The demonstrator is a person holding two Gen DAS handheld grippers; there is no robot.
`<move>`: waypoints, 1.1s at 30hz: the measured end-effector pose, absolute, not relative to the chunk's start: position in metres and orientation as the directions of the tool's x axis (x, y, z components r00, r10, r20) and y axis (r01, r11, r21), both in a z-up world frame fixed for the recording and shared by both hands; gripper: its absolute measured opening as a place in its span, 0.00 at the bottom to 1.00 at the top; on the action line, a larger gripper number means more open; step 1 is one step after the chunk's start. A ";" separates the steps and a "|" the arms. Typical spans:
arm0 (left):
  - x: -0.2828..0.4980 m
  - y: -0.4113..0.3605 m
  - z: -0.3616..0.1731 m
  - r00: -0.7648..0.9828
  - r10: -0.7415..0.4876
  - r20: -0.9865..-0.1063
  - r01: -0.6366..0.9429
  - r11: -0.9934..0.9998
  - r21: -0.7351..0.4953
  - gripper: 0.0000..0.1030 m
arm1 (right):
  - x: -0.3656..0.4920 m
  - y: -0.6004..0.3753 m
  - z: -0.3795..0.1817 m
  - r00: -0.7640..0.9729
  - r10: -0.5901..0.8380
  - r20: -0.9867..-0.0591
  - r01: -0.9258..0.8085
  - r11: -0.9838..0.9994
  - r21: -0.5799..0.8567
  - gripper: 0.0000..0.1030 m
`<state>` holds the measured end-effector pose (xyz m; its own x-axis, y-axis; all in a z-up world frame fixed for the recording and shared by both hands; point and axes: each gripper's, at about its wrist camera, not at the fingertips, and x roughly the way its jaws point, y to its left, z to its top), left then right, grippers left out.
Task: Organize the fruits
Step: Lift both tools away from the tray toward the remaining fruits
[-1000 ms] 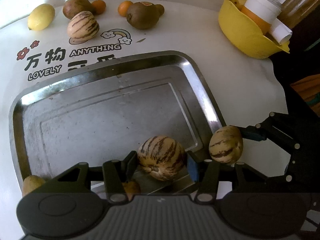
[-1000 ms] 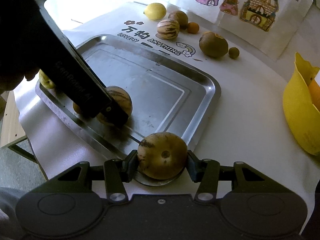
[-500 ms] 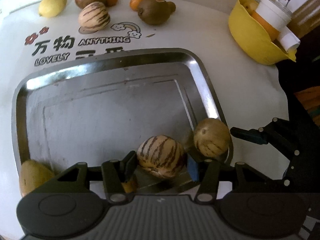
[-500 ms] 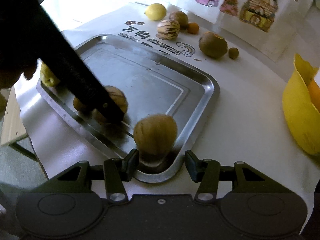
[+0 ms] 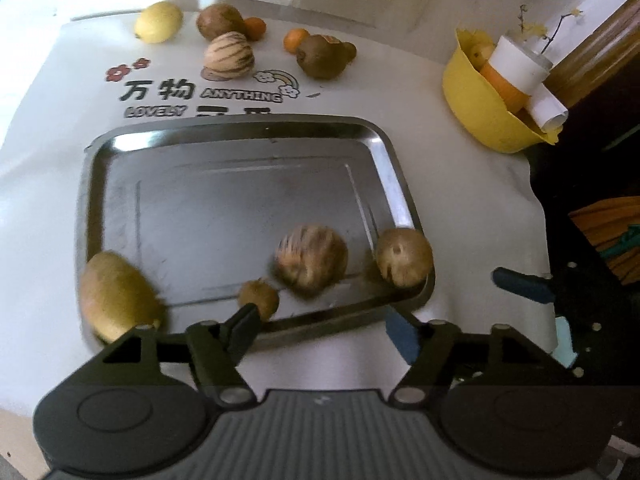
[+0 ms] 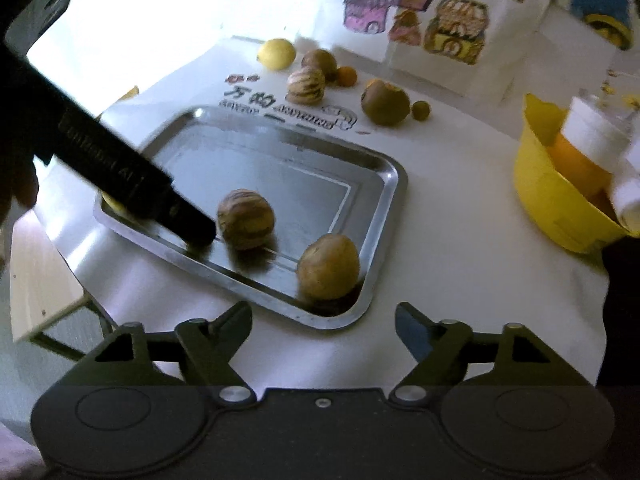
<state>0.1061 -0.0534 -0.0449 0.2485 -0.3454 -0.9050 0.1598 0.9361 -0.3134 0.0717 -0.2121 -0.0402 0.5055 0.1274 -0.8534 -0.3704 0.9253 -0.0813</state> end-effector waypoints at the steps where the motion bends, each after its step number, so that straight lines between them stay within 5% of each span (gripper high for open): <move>1: 0.103 -0.050 -0.043 0.255 -0.340 -0.905 0.151 0.939 -0.310 0.79 | 0.068 -0.211 -0.037 0.509 0.125 -0.852 -0.355 0.932 -0.075 0.84; 8: 0.079 -0.016 -0.031 0.299 -0.279 -0.913 0.064 0.960 -0.272 1.00 | 0.053 -0.202 -0.024 0.514 0.093 -0.853 -0.242 0.969 -0.040 0.99; 19: 0.044 0.047 -0.029 0.324 -0.035 -0.945 -0.078 0.995 -0.064 1.00 | 0.042 -0.177 -0.008 0.564 0.073 -0.822 -0.181 0.983 -0.037 0.99; 33: 0.050 0.083 -0.005 0.393 -0.006 -0.919 -0.183 0.979 -0.084 1.00 | 0.049 -0.162 0.018 0.637 0.058 -0.769 -0.174 0.982 -0.069 1.00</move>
<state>0.0499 0.0831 -0.0048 0.3933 -0.0055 -0.9194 -0.1834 0.9794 -0.0843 0.0487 -0.1620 0.0185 0.6365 0.0584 -0.7690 -0.1740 0.9823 -0.0694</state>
